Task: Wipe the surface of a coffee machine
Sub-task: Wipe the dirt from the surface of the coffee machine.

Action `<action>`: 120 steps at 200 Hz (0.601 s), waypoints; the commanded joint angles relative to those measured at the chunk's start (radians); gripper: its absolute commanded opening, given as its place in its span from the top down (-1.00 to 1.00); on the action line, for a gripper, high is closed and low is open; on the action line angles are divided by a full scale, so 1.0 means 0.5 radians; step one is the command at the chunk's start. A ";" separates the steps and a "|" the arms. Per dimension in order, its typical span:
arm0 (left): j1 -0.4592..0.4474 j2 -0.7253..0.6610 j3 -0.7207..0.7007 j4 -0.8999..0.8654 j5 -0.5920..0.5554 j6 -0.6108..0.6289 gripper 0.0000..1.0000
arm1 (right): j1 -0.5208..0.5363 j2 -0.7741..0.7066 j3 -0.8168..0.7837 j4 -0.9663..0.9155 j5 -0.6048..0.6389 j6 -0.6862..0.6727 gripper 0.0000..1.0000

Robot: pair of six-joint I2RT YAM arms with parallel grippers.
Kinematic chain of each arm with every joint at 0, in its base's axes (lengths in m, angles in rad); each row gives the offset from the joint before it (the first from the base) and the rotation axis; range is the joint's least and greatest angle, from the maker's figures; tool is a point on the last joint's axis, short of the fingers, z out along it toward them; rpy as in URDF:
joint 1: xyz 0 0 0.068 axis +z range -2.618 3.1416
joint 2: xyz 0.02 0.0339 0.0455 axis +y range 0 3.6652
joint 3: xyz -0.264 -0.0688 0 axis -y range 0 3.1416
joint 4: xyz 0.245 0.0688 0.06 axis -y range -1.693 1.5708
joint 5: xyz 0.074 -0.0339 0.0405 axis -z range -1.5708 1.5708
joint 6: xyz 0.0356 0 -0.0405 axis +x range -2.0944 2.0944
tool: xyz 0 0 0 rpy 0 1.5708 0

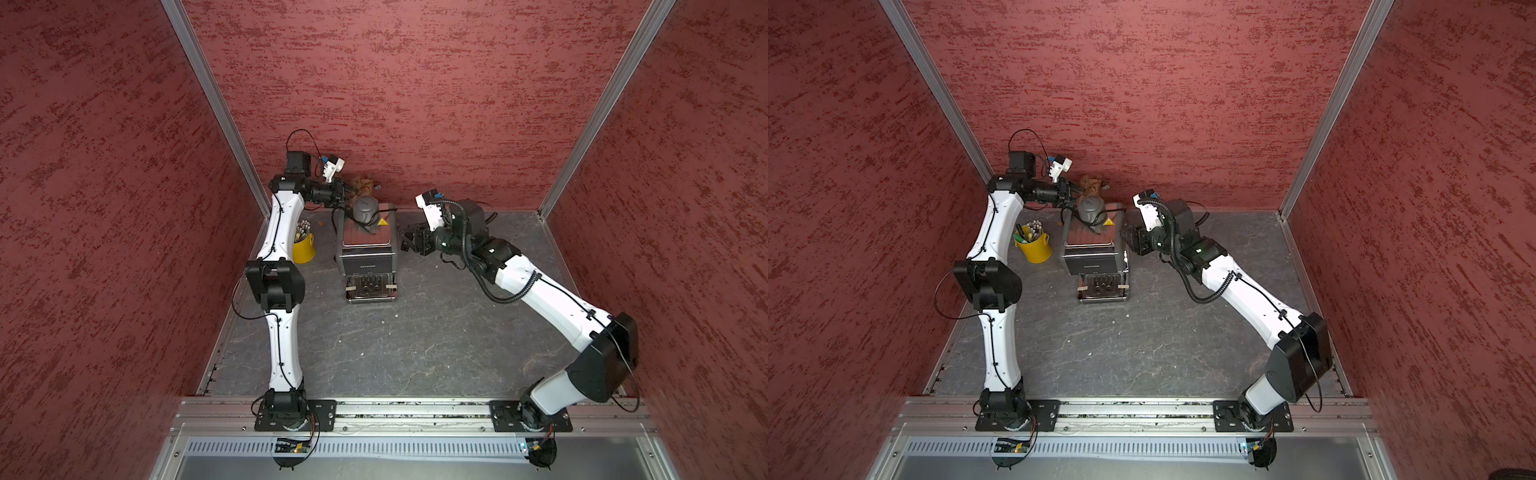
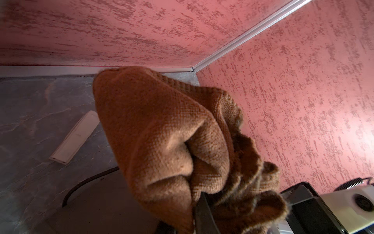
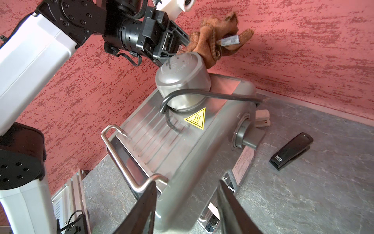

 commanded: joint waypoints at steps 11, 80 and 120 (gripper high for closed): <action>0.066 -0.417 -0.421 0.425 -0.230 -0.341 1.00 | -0.009 -0.093 -0.012 -0.005 0.040 0.036 0.04; 0.096 -1.292 -1.541 1.250 -0.454 -0.621 1.00 | -0.006 -0.154 -0.019 0.014 -0.013 0.076 0.04; -0.104 -1.935 -2.190 1.361 -0.829 -0.389 1.00 | -0.003 -0.202 -0.092 0.017 -0.005 0.082 0.04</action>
